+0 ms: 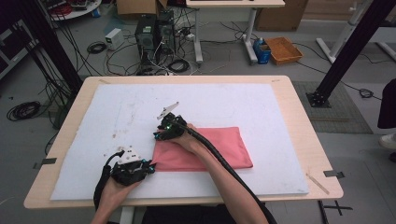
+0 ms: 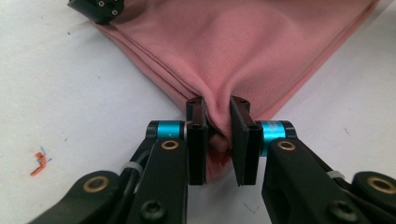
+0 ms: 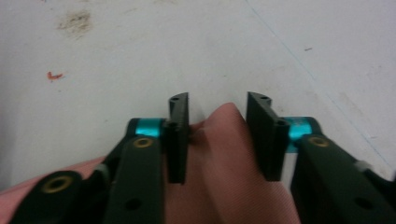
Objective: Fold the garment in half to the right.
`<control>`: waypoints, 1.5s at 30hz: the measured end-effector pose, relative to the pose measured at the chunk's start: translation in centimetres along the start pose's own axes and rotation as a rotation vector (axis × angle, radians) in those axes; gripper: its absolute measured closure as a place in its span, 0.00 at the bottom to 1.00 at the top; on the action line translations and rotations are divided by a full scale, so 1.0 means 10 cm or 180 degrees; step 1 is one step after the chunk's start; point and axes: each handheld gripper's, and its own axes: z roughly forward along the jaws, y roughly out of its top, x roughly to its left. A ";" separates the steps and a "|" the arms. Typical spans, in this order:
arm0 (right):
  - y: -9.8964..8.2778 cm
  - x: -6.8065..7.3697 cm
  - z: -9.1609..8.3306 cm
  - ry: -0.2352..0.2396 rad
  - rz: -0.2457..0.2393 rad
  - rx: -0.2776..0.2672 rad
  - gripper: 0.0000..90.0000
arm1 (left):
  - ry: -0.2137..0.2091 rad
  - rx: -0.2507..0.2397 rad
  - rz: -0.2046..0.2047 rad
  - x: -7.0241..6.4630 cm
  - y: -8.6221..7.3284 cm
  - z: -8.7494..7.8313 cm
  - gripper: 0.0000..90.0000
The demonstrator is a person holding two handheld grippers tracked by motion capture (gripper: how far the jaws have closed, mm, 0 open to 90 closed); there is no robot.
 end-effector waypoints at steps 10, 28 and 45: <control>0.00 0.02 0.01 0.0057 -0.0028 -0.0024 0.92 | 0.0003 -0.0004 0.0000 0.00 0.00 0.00 0.87; 0.08 -0.01 -0.09 0.0145 0.0052 -0.0233 0.96 | 0.0030 -0.0134 0.0109 0.02 0.05 -0.19 0.88; 0.35 0.12 -0.21 0.0217 -0.0057 -0.0479 0.96 | 0.0082 -0.0391 0.0173 0.02 0.15 -0.55 0.88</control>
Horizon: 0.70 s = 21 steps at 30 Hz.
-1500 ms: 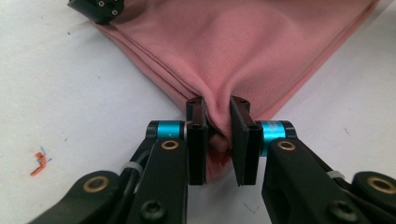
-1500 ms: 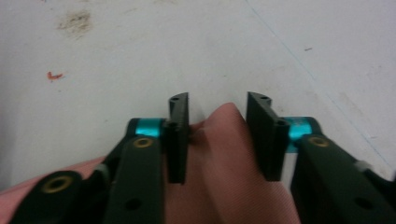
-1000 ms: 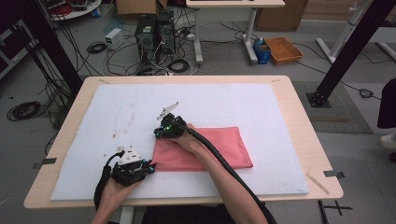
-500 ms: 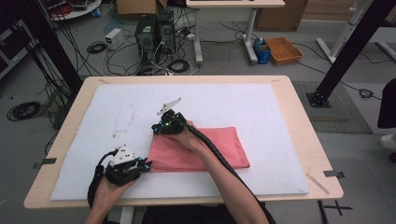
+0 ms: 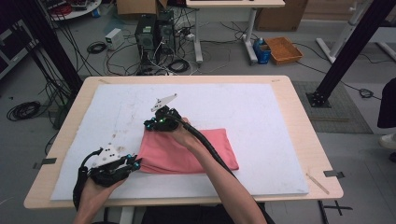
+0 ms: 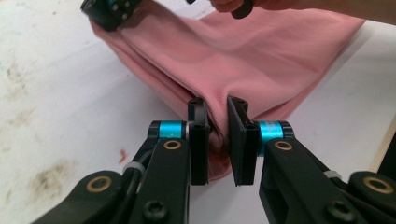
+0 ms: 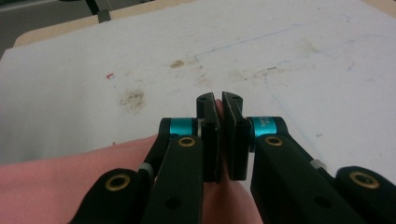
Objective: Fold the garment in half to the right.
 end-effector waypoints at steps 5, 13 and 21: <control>-0.03 -0.04 -0.16 -0.0070 -0.0041 -0.0020 0.97 | -0.0159 -0.0150 -0.0078 -0.06 0.08 0.12 0.89; -0.15 -0.11 -0.47 -0.0170 -0.0068 -0.0042 0.96 | -0.0419 -0.0223 0.0023 -0.31 0.30 0.43 0.88; -0.38 -0.20 -0.85 -0.0334 -0.0027 -0.0094 0.96 | -0.0616 -0.0258 0.0108 -0.58 0.50 0.81 0.88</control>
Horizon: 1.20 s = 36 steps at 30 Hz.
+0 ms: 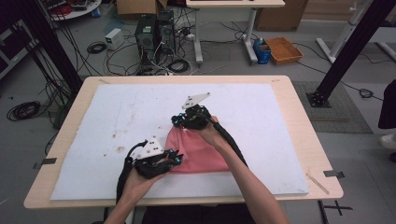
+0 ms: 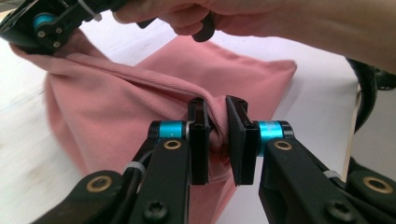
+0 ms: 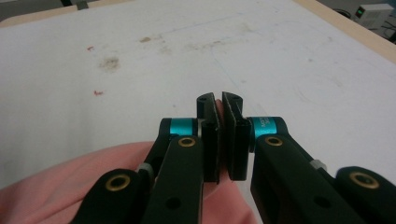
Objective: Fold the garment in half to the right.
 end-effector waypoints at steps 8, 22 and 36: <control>-0.26 -0.14 -0.34 -0.0157 0.0113 -0.0019 0.96 | -0.0175 0.0022 0.0009 -0.16 0.14 0.40 0.88; -0.71 -0.35 -0.78 -0.0429 0.0281 0.0088 0.96 | -0.0331 0.0174 0.0087 -0.41 0.29 0.97 0.88; -0.94 -0.41 -0.93 -0.0537 0.0364 0.0170 0.96 | -0.0303 0.0364 0.0097 -0.56 0.30 1.22 0.88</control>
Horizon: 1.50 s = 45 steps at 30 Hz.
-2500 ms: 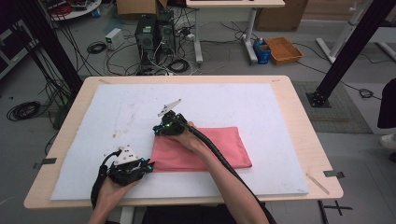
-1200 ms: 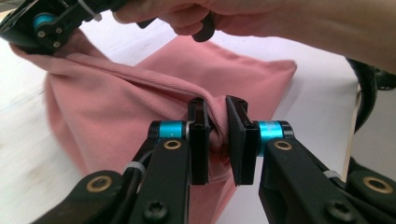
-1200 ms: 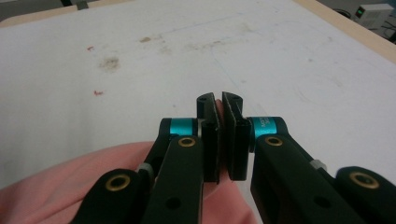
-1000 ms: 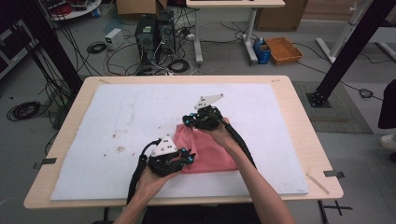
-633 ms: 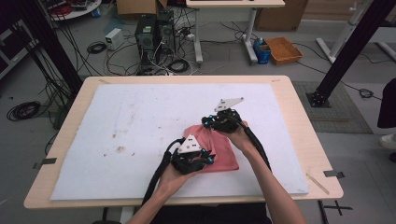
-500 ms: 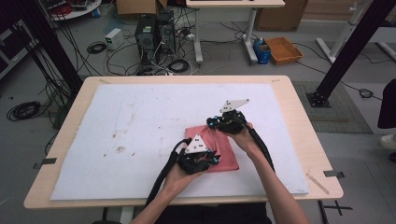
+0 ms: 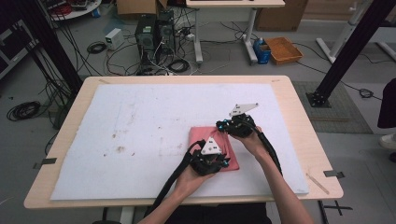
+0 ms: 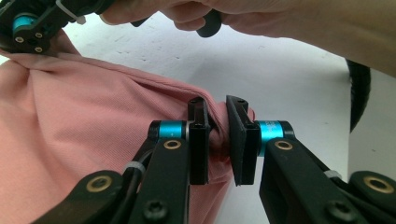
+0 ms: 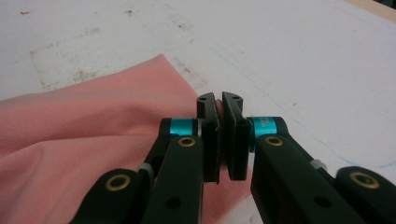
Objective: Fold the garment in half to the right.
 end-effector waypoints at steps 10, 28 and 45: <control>-0.13 -0.04 0.04 -0.0040 0.0068 0.0137 0.95 | 0.0007 0.0106 -0.0062 -0.04 -0.06 0.17 0.88; -0.18 -0.14 -0.06 -0.0281 0.0246 0.0065 0.73 | -0.0020 -0.0003 0.0097 -0.19 -0.04 0.27 0.71; -0.21 -0.19 -0.18 -0.0355 0.0376 -0.0068 0.57 | -0.0105 -0.0007 0.0319 -0.38 0.02 0.42 0.58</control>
